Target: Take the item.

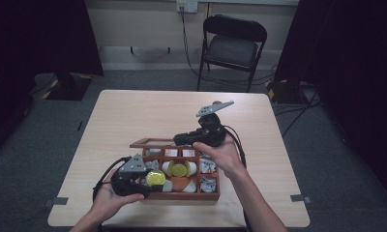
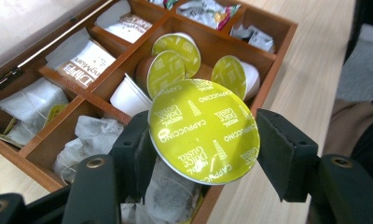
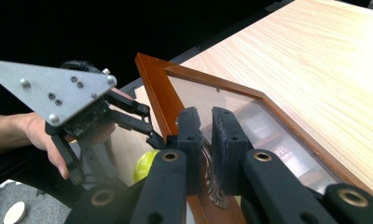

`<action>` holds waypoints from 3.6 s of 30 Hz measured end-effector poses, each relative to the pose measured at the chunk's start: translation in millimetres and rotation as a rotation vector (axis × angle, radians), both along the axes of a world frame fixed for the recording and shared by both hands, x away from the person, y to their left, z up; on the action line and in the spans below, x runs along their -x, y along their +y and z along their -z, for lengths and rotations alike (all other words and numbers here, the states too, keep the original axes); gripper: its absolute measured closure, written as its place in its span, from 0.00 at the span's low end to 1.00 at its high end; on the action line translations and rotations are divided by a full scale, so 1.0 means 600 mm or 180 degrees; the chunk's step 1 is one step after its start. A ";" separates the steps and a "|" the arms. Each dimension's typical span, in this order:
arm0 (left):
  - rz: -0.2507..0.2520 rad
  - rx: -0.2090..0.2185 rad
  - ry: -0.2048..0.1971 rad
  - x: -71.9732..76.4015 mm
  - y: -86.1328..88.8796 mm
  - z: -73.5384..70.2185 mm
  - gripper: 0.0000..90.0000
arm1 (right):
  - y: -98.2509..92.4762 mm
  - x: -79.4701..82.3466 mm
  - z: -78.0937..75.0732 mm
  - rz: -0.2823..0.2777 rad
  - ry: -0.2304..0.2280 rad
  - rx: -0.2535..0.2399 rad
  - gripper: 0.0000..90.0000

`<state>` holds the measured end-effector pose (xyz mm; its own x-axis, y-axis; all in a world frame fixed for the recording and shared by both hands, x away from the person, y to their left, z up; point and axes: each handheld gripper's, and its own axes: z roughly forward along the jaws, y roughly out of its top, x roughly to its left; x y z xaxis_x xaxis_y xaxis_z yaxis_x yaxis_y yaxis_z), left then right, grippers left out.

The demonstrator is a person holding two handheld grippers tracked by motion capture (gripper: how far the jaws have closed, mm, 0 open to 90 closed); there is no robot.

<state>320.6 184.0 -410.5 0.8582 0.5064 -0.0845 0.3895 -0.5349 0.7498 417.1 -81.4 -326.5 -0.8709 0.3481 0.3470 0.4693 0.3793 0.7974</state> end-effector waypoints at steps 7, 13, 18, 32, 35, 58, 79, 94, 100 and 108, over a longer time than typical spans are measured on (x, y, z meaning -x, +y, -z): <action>-0.0102 0.0059 -0.0003 0.002 0.029 -0.007 0.45 | 0.000 0.000 0.000 0.0000 -0.0003 0.0001 0.91; -0.0225 0.0132 0.0007 -0.001 0.052 -0.002 0.45 | 0.000 0.000 0.000 0.0001 -0.0002 0.0000 0.91; -0.0420 0.0143 0.0025 -0.009 0.078 -0.002 0.45 | 0.000 0.000 0.000 -0.0001 -0.0004 0.0001 0.91; -0.0665 0.0159 0.0007 -0.028 0.113 -0.006 0.45 | 0.000 0.000 0.000 0.0000 -0.0004 0.0001 0.91; -0.0705 0.0140 0.0021 -0.036 0.117 -0.006 0.45 | 0.000 0.000 0.000 0.0000 -0.0002 0.0000 0.91; -0.1036 -0.0093 0.0208 -0.123 0.141 0.032 0.45 | 0.000 0.000 0.000 -0.0001 -0.0018 0.0005 0.91; -0.1149 -0.0234 0.0355 -0.158 0.136 0.091 0.45 | 0.000 0.000 -0.001 -0.0003 -0.0032 0.0008 0.91; -0.1172 -0.0315 0.0387 -0.164 0.129 0.110 0.45 | 0.000 0.001 0.000 -0.0006 -0.0034 0.0010 0.91; -0.1153 -0.0322 0.0380 -0.164 0.128 0.110 0.45 | 0.000 0.001 0.000 -0.0002 -0.0036 0.0015 0.91; -0.1098 -0.0305 0.0453 -0.164 0.130 0.117 0.37 | 0.000 0.001 0.000 -0.0008 -0.0033 0.0011 0.91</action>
<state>419.0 262.2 -480.5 0.6190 0.7748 -0.1287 0.6554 -0.4192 0.6283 416.4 -81.3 -326.5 -0.8753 0.3471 0.3368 0.4601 0.3832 0.8009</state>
